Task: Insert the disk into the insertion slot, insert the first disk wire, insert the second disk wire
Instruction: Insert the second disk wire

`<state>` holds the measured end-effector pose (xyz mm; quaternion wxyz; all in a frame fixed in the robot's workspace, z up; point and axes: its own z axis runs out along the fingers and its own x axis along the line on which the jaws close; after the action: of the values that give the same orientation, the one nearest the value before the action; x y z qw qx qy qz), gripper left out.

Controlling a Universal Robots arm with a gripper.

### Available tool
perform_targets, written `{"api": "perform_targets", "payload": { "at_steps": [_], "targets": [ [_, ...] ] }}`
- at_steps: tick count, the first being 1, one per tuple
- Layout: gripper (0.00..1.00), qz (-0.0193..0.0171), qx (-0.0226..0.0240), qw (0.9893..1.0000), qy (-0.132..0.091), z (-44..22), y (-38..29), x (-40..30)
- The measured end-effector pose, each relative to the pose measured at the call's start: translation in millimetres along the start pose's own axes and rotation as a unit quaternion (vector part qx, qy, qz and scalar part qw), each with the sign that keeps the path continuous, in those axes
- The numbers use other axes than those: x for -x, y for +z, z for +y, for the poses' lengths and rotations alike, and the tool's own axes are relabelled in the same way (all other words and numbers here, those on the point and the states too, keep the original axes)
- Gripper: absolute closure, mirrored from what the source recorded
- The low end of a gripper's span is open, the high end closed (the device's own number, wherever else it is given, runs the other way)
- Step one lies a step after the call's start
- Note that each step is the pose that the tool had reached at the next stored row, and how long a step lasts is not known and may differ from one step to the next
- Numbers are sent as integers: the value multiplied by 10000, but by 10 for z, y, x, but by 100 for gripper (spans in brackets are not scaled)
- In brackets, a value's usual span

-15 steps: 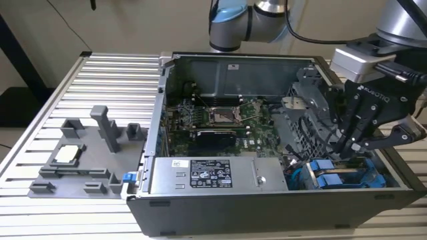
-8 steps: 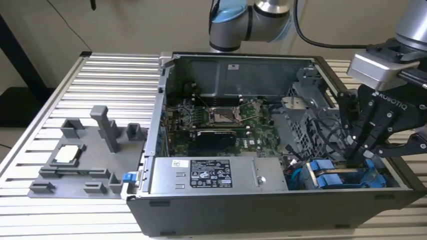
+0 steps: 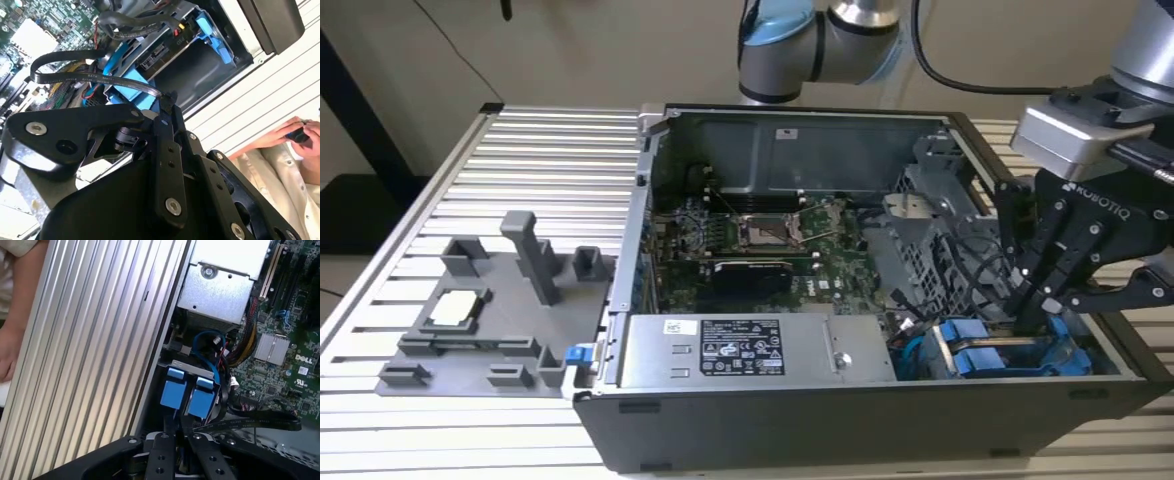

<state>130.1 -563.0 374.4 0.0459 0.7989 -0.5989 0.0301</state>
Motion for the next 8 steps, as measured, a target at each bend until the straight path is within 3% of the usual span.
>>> {"api": "perform_targets", "payload": {
  "at_steps": [4, 8],
  "targets": [
    [84, -225, -48, 9996, 154, 0, 2, 1],
    [84, -436, -92, 9985, 316, 0, 6, 1]
  ]
}}
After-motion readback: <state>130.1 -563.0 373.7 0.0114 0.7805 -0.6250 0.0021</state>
